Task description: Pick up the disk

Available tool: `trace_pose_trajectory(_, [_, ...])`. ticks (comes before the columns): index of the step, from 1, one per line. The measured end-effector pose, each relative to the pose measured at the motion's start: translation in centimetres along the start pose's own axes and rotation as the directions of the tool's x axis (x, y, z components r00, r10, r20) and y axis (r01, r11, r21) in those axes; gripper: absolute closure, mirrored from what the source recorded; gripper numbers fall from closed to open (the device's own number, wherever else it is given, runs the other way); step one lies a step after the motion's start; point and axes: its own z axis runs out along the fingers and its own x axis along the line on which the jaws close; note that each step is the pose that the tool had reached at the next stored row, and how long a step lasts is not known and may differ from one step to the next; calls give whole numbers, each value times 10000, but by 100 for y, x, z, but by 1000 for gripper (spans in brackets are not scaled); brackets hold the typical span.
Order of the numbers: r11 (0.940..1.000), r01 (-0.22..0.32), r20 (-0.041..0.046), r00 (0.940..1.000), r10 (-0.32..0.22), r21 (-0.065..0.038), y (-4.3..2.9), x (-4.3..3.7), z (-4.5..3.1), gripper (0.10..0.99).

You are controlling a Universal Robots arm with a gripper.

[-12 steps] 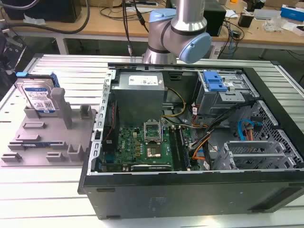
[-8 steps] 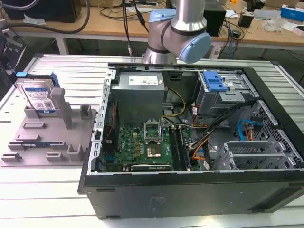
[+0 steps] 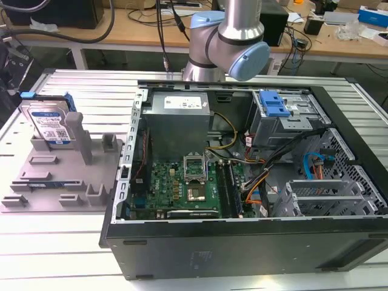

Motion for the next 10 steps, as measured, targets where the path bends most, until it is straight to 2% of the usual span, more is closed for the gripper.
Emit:
trace_pose_trajectory(3, [9999,116,-5,9999,-116,0,0,0,0,980])
trace_pose_trajectory(5, [9963,856,-32,9963,-856,-2,0,0,1,980])
trace_pose_trajectory(7, [9924,1230,-47,9924,-1230,-3,0,0,1,980])
trace_pose_trajectory(8, [9878,1559,-59,9877,-1559,-4,0,0,1,980])
trace_pose_trajectory(10, [9721,2345,-89,9721,-2345,-9,0,0,2,980])
